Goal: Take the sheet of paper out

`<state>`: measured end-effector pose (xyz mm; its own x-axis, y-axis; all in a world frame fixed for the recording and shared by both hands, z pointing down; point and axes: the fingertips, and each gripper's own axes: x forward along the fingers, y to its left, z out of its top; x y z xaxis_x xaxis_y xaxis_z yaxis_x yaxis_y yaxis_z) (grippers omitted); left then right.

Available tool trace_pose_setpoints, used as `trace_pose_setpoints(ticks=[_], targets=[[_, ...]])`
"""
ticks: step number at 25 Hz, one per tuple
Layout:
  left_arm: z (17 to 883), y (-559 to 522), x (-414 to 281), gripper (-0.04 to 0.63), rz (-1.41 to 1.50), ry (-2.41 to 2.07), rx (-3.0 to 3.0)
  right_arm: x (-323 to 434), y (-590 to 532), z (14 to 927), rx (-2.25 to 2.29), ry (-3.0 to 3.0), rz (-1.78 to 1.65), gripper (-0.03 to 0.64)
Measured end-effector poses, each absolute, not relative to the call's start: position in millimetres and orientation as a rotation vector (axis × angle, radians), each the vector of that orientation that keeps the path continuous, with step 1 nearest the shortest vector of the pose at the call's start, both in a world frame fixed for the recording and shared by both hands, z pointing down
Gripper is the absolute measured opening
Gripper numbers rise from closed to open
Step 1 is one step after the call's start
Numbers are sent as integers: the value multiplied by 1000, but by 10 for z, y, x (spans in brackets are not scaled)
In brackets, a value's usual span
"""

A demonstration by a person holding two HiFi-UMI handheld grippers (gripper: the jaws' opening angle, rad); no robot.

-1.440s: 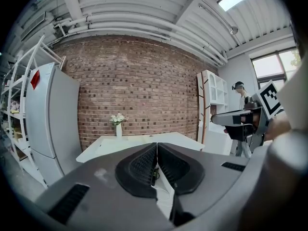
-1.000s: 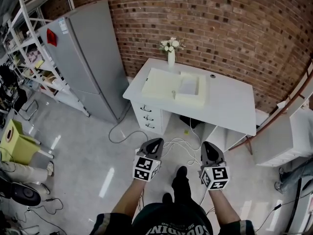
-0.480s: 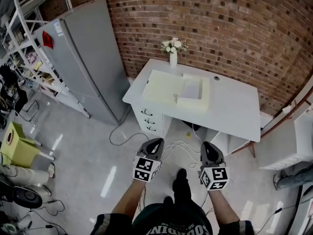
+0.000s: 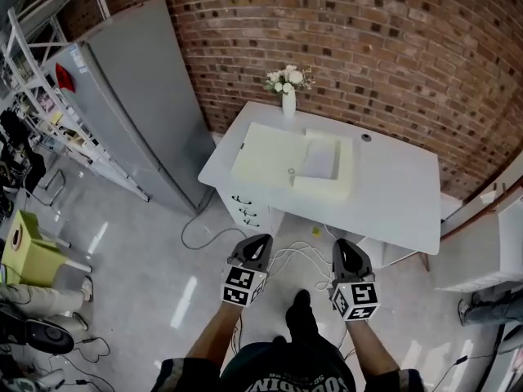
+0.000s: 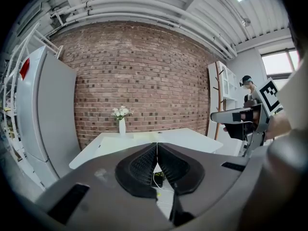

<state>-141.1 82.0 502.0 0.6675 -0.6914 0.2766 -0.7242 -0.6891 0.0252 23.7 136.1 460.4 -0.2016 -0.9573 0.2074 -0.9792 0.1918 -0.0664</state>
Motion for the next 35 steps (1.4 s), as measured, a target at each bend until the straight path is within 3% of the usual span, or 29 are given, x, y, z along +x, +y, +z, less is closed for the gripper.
trace_pose_setpoints(ticks=[35], targets=[[5101,-1437,-396,11,366,-1144,2727,930,-826,4763,1788,-2326,257,71]])
